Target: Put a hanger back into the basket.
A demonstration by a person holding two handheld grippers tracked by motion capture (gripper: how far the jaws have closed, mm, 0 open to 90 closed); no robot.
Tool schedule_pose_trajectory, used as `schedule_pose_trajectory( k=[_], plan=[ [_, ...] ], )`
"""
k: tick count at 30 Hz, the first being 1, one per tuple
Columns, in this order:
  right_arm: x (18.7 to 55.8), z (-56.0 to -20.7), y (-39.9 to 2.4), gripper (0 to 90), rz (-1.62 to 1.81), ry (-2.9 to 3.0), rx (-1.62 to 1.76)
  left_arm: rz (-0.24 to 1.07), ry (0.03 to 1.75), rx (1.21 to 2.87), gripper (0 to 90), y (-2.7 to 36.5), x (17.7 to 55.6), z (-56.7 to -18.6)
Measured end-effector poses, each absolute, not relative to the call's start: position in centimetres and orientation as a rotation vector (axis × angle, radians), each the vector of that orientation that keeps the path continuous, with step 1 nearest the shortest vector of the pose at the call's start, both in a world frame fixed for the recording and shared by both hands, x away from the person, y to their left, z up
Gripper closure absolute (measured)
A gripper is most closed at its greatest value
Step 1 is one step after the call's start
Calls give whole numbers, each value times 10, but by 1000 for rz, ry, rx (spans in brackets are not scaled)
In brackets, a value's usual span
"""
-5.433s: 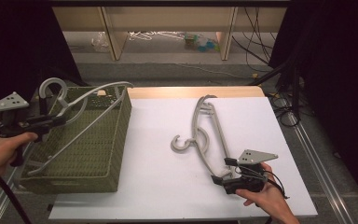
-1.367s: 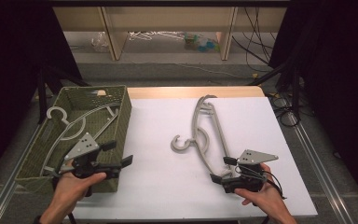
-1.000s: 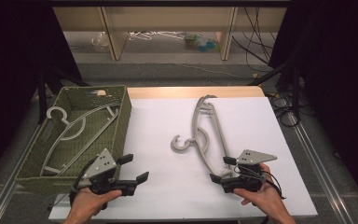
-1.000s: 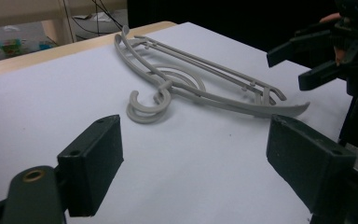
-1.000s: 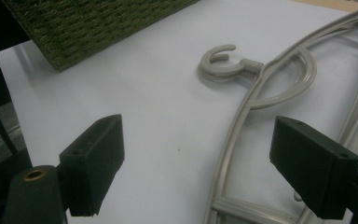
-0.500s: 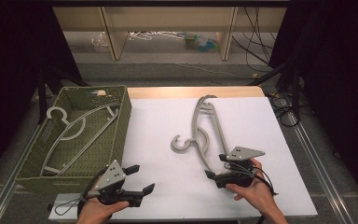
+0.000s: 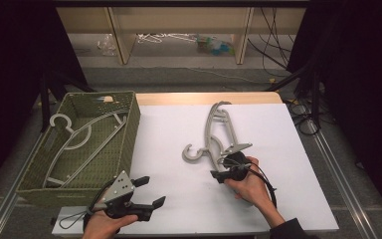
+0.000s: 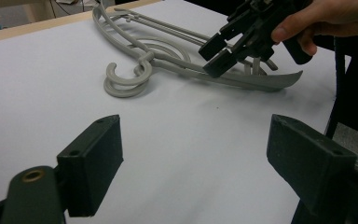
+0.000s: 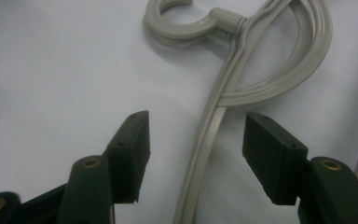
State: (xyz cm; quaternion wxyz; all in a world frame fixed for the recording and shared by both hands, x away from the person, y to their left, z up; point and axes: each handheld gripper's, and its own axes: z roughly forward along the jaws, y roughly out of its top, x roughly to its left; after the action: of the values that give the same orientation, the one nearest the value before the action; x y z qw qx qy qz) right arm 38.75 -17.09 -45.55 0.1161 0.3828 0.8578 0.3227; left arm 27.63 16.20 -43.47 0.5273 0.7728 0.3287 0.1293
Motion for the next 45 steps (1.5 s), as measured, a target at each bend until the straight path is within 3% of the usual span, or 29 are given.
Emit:
schedule_pose_trajectory(
  k=[27, 40, 45],
  plan=[
    [414, -469, -154, 721, 759, 2606, 1217, 307, 756, 1897, 191, 163, 278, -437],
    [405, -440, -166, 754, 873, 2514, 1209, 312, 758, 1898, 204, 164, 277, -436],
    [394, -426, -170, 818, 903, 2535, 1167, 308, 763, 1889, 204, 165, 278, -436]
  ],
)
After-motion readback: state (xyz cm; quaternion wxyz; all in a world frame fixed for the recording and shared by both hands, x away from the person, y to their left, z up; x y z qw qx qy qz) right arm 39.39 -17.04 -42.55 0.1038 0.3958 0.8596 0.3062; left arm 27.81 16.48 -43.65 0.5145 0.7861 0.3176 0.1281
